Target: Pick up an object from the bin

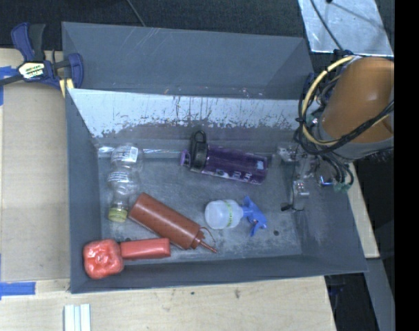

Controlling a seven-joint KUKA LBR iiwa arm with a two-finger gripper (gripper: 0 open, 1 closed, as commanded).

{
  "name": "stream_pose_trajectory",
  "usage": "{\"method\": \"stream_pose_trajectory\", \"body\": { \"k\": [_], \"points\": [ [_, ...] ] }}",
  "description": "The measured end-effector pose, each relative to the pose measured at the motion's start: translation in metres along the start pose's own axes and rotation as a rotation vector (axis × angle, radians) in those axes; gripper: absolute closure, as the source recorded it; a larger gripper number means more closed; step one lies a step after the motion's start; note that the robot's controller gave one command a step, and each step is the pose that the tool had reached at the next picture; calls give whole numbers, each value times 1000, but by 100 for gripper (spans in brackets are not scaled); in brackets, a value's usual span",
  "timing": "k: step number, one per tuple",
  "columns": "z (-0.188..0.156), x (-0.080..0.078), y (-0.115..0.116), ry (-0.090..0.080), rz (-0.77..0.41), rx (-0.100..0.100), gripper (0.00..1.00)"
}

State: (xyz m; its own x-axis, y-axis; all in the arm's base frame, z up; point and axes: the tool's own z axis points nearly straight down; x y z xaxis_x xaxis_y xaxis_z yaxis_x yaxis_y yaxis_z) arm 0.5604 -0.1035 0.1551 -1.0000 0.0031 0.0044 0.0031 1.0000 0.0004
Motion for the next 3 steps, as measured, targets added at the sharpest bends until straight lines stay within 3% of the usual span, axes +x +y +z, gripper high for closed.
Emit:
{"method": "stream_pose_trajectory", "body": {
  "k": [1,2,3],
  "points": [
    [-5,-2,0,-8,-3,1,0],
    [66,15,46,-13,-94,3,0],
    [92,18,59,0,-86,0,0]
  ]
}}
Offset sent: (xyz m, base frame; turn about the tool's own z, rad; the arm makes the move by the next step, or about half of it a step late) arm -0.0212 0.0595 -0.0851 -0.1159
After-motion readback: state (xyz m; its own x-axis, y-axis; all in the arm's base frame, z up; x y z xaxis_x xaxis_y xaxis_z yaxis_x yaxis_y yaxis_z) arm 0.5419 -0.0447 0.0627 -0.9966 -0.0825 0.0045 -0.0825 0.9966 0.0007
